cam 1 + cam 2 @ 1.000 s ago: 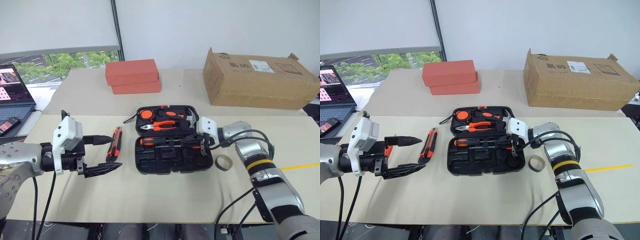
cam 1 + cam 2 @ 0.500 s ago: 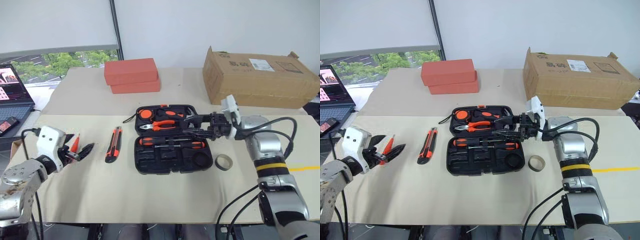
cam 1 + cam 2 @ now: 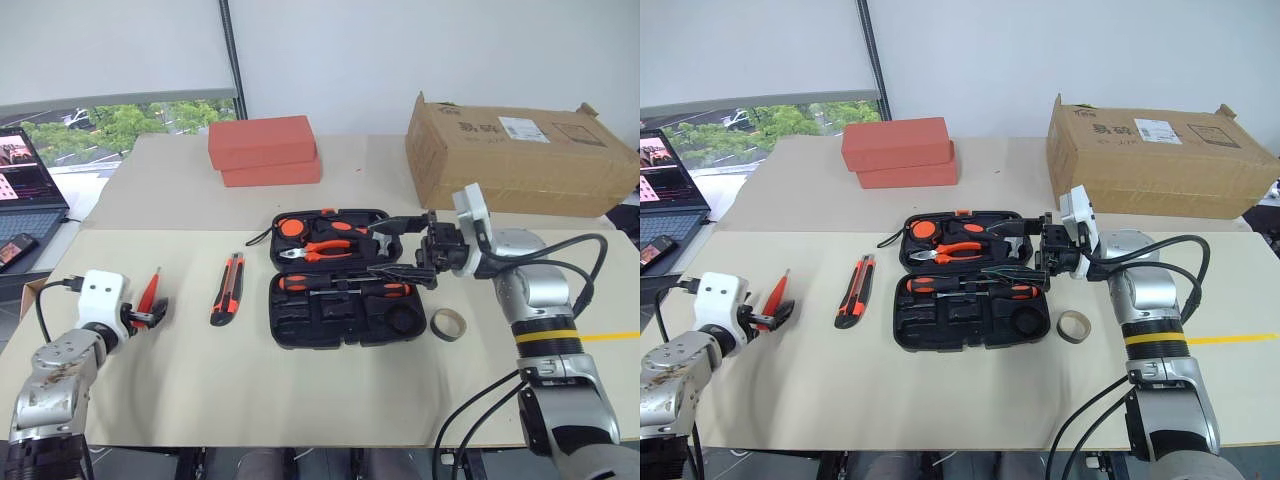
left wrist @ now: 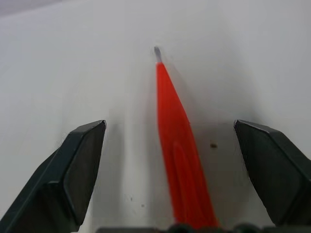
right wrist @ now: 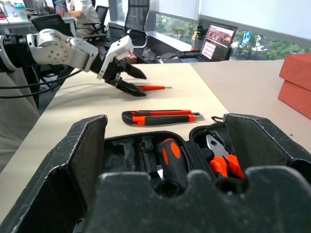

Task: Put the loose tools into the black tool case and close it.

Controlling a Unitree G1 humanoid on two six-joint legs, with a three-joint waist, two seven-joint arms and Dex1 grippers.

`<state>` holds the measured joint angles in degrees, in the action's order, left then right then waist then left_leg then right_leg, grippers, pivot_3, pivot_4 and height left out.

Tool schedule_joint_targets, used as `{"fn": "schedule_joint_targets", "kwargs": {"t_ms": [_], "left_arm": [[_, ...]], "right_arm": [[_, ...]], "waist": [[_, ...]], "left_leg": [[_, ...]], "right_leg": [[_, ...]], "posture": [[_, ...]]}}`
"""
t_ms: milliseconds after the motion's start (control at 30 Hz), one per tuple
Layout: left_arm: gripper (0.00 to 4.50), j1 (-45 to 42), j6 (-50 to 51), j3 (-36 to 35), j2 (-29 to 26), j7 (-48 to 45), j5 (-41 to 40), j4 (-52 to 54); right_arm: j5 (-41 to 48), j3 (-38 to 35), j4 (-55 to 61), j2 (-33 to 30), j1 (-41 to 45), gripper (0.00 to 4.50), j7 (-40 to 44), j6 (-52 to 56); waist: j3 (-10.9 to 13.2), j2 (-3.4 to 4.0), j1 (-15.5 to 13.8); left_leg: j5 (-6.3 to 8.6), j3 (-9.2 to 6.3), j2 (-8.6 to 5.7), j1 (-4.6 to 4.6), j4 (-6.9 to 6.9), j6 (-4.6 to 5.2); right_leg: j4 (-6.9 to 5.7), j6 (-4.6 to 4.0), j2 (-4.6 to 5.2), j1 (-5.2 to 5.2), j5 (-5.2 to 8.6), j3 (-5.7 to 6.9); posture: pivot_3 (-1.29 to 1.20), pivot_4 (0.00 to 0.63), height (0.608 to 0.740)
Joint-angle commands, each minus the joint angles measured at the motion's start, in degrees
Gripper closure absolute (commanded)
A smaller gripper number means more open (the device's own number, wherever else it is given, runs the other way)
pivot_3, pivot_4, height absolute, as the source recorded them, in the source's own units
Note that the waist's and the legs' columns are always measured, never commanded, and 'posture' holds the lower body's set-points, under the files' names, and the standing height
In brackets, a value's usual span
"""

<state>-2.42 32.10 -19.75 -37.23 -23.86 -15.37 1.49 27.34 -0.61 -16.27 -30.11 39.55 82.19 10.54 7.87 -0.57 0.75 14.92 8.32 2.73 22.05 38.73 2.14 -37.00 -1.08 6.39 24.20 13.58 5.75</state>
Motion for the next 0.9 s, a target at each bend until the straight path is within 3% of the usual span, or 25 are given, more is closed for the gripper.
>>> {"fn": "schedule_joint_targets", "kwargs": {"t_ms": [33,67,367,500,633,767,900], "left_arm": [[0.50,0.53,4.80,-0.86,1.81,-0.80,-3.13,0.54],[0.66,0.64,5.47,-1.29,1.94,-0.41,-3.18,0.48],[4.02,0.34,3.86,-3.17,3.37,1.49,-3.23,0.90],[4.02,-2.45,-3.26,-5.34,3.73,0.66,-4.52,1.86],[4.02,-7.90,-7.59,-5.52,2.82,-6.37,-10.24,6.23],[4.02,-11.69,-8.85,3.03,0.31,-19.57,-14.82,14.42],[4.02,-15.20,-9.49,11.59,-2.73,-26.90,-12.87,15.36]], "right_arm": [[0.98,-1.00,1.24,-0.63,1.77,0.00,0.03,0.32],[0.87,-1.06,1.18,-0.65,1.78,0.00,0.01,0.06],[0.55,-1.11,0.51,-0.62,1.83,0.00,-0.01,-0.68],[0.85,-1.53,0.45,-0.57,1.75,0.00,-0.31,-0.62],[1.70,-2.96,0.48,-0.76,1.42,0.00,-1.16,-0.36],[1.18,-3.83,0.13,-1.95,0.27,0.00,-1.19,-1.89],[1.37,-4.97,1.58,-3.66,-2.08,0.00,-1.53,-1.67]], "waist": [[0.00,0.00,-0.01],[0.00,0.00,-0.02],[0.00,0.00,0.16],[0.01,-0.03,0.07],[0.11,-0.18,-0.47],[0.11,-0.18,-0.79],[0.11,-0.18,-0.72]], "left_leg": [[0.00,-0.01,0.00,-0.01,0.00,0.00],[0.00,0.00,0.00,-0.03,-0.01,0.00],[-0.01,-0.01,0.02,-0.10,-0.04,-0.03],[-0.01,-0.01,0.02,-0.07,-0.06,-0.02],[-0.05,-0.10,0.01,0.09,-0.01,-0.09],[-0.03,-0.08,-0.04,0.16,0.01,-0.06],[-0.02,-0.01,-0.08,0.20,-0.01,-0.02]], "right_leg": [[0.00,0.00,0.01,-0.01,0.00,0.00],[0.00,0.00,0.02,-0.02,0.00,0.00],[-0.05,-0.02,0.02,-0.02,-0.01,-0.09],[-0.05,-0.04,0.02,0.01,-0.02,-0.11],[0.00,-0.06,0.06,0.04,-0.03,-0.02],[0.12,-0.04,0.10,0.01,-0.04,0.02],[0.22,0.00,-0.01,0.01,-0.05,0.19]], "posture": [[0.00,0.150,0.712],[0.00,0.150,0.712],[0.00,0.150,0.712],[0.00,0.150,0.712],[0.00,0.150,0.712],[0.00,0.150,0.712],[0.00,0.150,0.712]]}}
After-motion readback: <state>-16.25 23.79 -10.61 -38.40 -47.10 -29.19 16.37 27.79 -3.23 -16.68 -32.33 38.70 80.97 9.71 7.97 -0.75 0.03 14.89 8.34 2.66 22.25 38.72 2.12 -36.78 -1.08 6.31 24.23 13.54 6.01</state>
